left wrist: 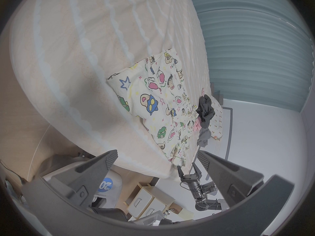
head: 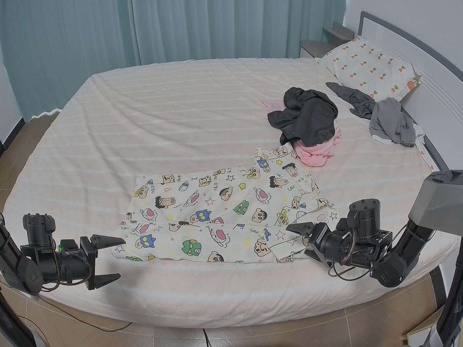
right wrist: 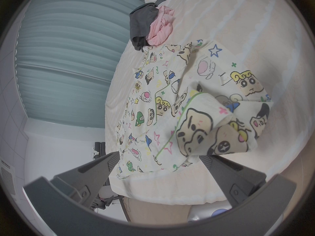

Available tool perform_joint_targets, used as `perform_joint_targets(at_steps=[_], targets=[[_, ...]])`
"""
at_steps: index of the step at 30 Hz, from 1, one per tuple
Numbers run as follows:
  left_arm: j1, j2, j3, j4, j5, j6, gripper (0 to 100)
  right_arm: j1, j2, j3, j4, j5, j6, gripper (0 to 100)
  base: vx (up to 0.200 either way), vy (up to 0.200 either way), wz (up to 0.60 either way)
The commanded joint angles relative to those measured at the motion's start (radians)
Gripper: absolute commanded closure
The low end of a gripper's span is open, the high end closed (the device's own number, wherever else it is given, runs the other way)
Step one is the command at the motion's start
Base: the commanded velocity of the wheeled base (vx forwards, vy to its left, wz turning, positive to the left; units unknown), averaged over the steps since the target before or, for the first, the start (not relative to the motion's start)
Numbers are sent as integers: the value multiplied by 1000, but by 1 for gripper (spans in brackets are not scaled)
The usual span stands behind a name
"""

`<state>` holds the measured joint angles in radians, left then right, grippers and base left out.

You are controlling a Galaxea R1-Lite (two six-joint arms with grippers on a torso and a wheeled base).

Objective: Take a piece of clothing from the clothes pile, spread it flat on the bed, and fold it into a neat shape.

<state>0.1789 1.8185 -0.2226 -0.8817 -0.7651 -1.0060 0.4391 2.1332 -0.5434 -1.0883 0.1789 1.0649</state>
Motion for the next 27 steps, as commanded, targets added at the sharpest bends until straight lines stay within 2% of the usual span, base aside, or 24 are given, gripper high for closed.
perform_joint_targets(at_steps=[1, 9, 16, 27], targets=[[1, 8, 2, 0, 1, 0, 0, 15, -32, 7, 1, -1, 0, 0, 0, 0, 0], [1, 8, 2, 0, 1, 0, 0, 24, -47, 8, 2, -12, 0, 0, 0, 0, 0], [1, 8, 2, 0, 1, 1, 0, 79, -56, -1, 53, -49, 0, 0, 0, 0, 0], [1, 8, 2, 0, 1, 1, 0, 64, 17, -58, 68, -73, -2, 0, 0, 0, 0]])
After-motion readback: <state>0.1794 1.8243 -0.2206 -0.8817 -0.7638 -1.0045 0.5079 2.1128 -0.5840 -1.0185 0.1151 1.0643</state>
